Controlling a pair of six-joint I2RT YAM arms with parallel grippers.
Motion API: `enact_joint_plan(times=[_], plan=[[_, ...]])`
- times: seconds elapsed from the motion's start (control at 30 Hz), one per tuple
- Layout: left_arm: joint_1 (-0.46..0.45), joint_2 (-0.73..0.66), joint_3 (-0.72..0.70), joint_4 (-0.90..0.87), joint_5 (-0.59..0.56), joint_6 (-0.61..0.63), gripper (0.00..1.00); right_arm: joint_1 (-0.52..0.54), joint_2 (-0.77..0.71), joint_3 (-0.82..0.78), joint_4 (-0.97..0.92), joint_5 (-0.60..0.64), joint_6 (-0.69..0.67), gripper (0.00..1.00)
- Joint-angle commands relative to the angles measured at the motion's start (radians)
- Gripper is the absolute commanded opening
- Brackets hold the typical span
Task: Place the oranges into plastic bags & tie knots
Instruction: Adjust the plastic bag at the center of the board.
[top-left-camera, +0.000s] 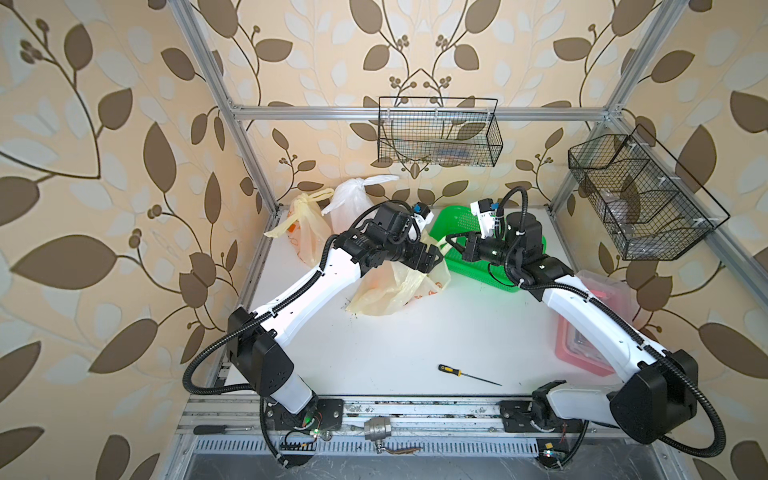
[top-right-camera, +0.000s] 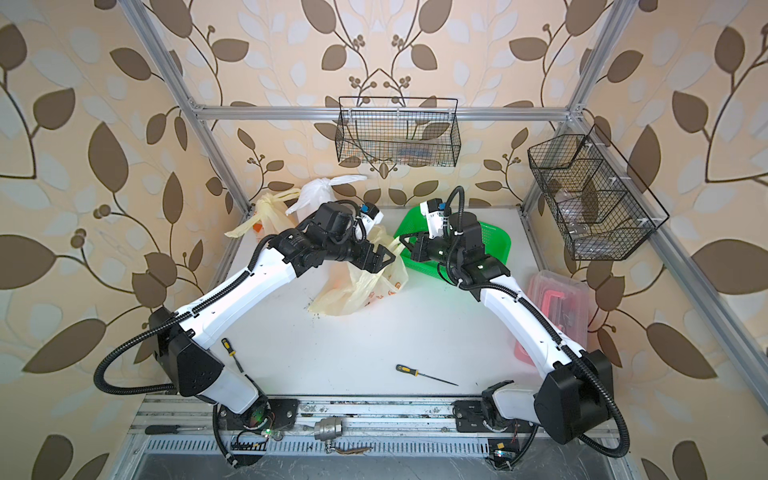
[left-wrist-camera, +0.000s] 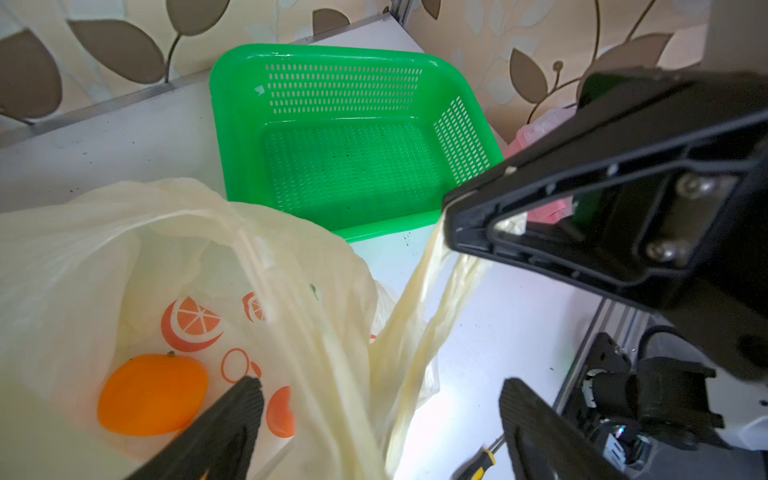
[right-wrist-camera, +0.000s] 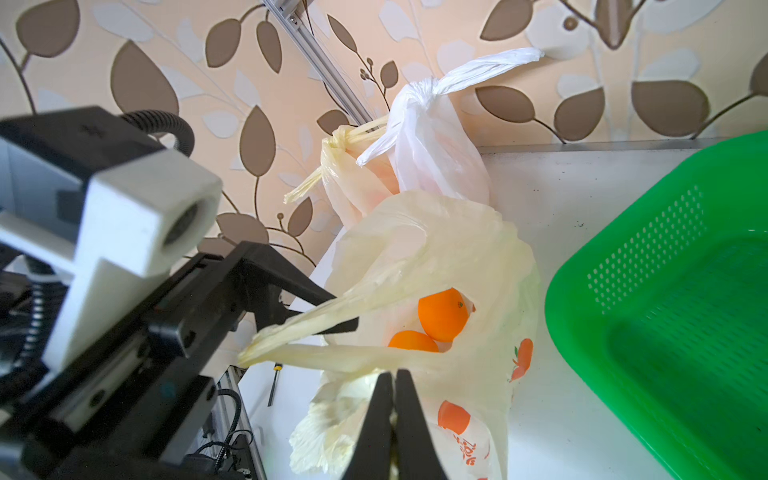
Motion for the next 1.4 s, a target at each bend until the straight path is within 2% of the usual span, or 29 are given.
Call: enact_joint_plan(times=[0.0, 0.1, 0.2, 0.43, 0.53, 0.67, 0.73, 0.87, 1.17, 1.23, 1.3, 1.37], plan=[[-0.017, 0.002, 0.058, -0.011, -0.108, 0.089, 0.91, -0.001, 0.020, 0.037, -0.035, -0.055, 0.007, 0.00], [-0.031, 0.005, 0.073, -0.013, -0.172, 0.118, 0.93, -0.001, 0.029, 0.046, -0.039, -0.066, 0.008, 0.00], [-0.052, 0.020, 0.095, -0.031, -0.225, 0.158, 0.99, -0.001, 0.040, 0.064, -0.054, -0.070, 0.013, 0.00], [-0.104, 0.065, 0.149, -0.081, -0.302, 0.241, 0.99, 0.000, 0.068, 0.100, -0.083, -0.082, 0.028, 0.00], [-0.127, 0.084, 0.173, -0.102, -0.336, 0.270, 0.97, -0.001, 0.079, 0.111, -0.090, -0.092, 0.035, 0.00], [-0.150, 0.110, 0.194, -0.127, -0.397, 0.305, 0.90, -0.001, 0.093, 0.112, -0.084, -0.101, 0.051, 0.00], [-0.162, 0.122, 0.204, -0.135, -0.427, 0.320, 0.84, -0.001, 0.101, 0.112, -0.079, -0.107, 0.060, 0.00], [-0.179, 0.137, 0.211, -0.140, -0.479, 0.338, 0.65, -0.001, 0.108, 0.140, -0.078, -0.111, 0.071, 0.00], [-0.187, 0.112, 0.199, -0.149, -0.517, 0.313, 0.02, -0.012, 0.076, 0.136, -0.102, -0.037, 0.074, 0.00], [-0.187, 0.094, 0.196, -0.154, -0.536, 0.282, 0.00, -0.019, 0.037, 0.125, -0.100, -0.004, 0.063, 0.18], [-0.187, 0.064, 0.190, -0.154, -0.543, 0.252, 0.00, -0.019, -0.032, 0.083, -0.079, 0.076, 0.039, 0.44], [-0.187, 0.032, 0.194, -0.165, -0.507, 0.245, 0.00, -0.019, -0.098, 0.039, -0.048, 0.155, 0.015, 0.61]])
